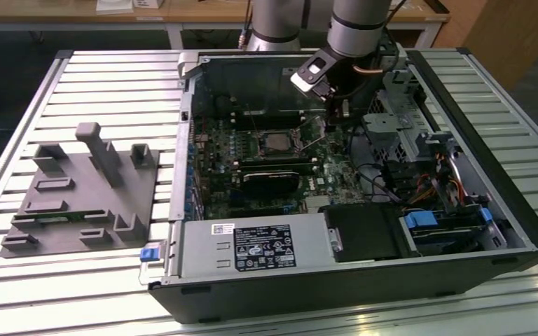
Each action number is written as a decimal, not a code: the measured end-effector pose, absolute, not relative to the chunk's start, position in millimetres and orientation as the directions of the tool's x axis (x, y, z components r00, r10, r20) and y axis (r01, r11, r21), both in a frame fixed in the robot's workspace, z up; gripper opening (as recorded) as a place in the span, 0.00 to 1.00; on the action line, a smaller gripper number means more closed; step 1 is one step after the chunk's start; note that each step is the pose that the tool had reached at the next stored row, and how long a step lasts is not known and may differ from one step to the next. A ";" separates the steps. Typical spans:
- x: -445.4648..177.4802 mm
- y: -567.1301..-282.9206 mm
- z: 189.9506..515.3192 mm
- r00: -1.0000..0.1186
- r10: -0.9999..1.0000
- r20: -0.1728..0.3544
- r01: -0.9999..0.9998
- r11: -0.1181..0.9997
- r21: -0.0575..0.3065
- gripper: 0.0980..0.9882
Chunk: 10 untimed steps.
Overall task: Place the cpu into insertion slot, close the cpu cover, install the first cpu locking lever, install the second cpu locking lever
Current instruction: 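Close the cpu cover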
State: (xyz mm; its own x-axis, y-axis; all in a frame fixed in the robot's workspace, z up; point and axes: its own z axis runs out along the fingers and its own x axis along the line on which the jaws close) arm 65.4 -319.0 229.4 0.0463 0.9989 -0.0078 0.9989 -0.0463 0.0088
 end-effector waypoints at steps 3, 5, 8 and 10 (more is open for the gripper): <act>65.4 -319.0 229.4 0.047 0.999 -0.008 0.999 -0.046 0.007 0.01; 65.4 -319.0 229.4 0.046 0.999 -0.008 0.999 -0.046 0.006 0.01; 64.5 -319.0 229.4 0.046 0.999 -0.008 0.999 -0.046 0.006 0.01; 62.2 -319.0 229.5 0.046 0.999 -0.006 0.999 -0.046 0.005 0.01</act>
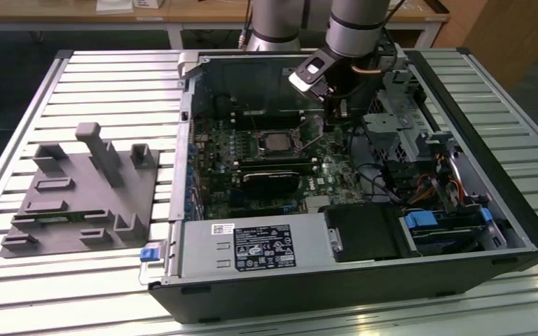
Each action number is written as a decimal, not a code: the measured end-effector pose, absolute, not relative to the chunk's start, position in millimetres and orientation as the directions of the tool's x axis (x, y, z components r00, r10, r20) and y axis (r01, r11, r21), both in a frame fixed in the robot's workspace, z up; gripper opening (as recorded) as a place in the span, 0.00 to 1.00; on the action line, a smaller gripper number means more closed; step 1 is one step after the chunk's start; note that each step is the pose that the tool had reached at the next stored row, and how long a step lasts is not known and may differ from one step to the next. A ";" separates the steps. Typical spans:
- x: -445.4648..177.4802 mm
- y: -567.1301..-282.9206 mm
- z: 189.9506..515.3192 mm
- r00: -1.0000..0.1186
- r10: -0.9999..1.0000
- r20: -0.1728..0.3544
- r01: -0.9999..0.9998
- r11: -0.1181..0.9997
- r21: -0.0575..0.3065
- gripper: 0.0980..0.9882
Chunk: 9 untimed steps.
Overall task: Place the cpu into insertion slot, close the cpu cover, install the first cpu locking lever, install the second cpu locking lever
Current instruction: 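Close the cpu cover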
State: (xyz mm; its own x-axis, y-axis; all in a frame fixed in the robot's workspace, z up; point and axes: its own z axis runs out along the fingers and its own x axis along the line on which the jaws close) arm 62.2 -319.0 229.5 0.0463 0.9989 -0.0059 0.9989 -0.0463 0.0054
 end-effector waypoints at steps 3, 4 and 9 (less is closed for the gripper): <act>57.7 -319.0 229.4 0.046 0.999 -0.004 0.999 -0.046 0.005 0.01; 56.0 -319.0 229.5 0.046 0.999 -0.003 0.999 -0.046 0.006 0.01; 47.6 -319.0 229.7 0.046 0.999 0.001 0.999 -0.046 0.006 0.01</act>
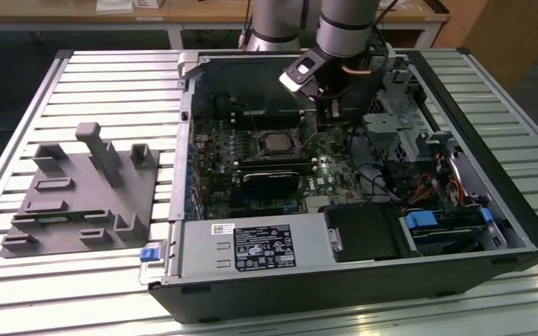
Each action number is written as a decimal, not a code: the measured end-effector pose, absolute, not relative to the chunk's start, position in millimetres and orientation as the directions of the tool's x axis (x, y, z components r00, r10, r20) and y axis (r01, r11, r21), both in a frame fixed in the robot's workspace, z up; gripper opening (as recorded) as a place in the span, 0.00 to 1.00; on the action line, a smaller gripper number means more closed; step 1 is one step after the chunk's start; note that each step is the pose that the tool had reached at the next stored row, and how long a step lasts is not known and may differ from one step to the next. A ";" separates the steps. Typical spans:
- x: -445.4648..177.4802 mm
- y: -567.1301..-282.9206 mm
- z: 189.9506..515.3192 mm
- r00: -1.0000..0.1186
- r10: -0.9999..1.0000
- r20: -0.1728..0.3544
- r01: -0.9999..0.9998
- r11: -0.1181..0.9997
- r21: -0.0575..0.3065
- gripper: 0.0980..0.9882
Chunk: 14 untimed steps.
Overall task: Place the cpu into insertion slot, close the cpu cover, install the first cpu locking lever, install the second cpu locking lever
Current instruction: 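Close the cpu cover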
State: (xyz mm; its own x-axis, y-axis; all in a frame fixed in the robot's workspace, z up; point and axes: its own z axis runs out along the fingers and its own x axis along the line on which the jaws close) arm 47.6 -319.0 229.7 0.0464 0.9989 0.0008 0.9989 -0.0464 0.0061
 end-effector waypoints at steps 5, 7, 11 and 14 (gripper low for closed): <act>37.6 -319.0 229.8 0.047 0.999 0.005 0.999 -0.047 0.007 0.01; 33.1 -319.0 229.8 0.047 0.999 0.007 0.999 -0.047 0.007 0.01; 23.5 -319.0 229.8 0.047 0.999 0.011 0.999 -0.047 0.009 0.01; 16.0 -319.0 229.8 0.048 0.999 0.015 0.999 -0.048 0.010 0.01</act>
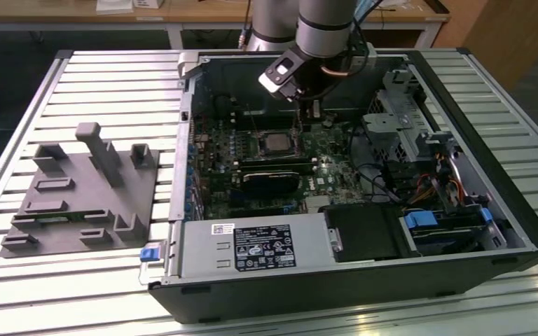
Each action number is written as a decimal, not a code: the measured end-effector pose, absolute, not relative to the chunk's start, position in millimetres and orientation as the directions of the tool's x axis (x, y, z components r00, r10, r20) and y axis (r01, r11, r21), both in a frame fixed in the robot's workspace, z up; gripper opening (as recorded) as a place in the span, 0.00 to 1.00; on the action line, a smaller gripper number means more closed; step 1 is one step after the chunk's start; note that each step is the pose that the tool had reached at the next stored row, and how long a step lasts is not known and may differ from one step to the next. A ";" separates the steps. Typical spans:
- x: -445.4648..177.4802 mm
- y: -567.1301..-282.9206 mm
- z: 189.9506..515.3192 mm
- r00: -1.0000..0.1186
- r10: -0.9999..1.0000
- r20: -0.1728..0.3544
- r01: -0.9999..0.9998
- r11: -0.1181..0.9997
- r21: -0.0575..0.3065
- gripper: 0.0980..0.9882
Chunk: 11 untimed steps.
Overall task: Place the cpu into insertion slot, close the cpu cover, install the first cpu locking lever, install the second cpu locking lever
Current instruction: 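Close the cpu cover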
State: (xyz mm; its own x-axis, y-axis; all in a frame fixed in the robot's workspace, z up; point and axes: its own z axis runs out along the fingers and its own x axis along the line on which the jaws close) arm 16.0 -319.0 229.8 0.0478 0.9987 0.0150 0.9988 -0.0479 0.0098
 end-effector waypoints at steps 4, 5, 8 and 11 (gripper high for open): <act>8.3 -319.0 229.8 0.048 0.999 0.018 0.999 -0.048 0.011 0.01; 8.0 -319.0 229.9 0.048 0.999 0.018 0.999 -0.048 0.011 0.01; 8.0 -319.0 229.9 0.048 0.999 0.018 0.999 -0.048 0.011 0.01; 7.3 -319.0 229.9 0.048 0.999 0.018 0.999 -0.048 0.011 0.01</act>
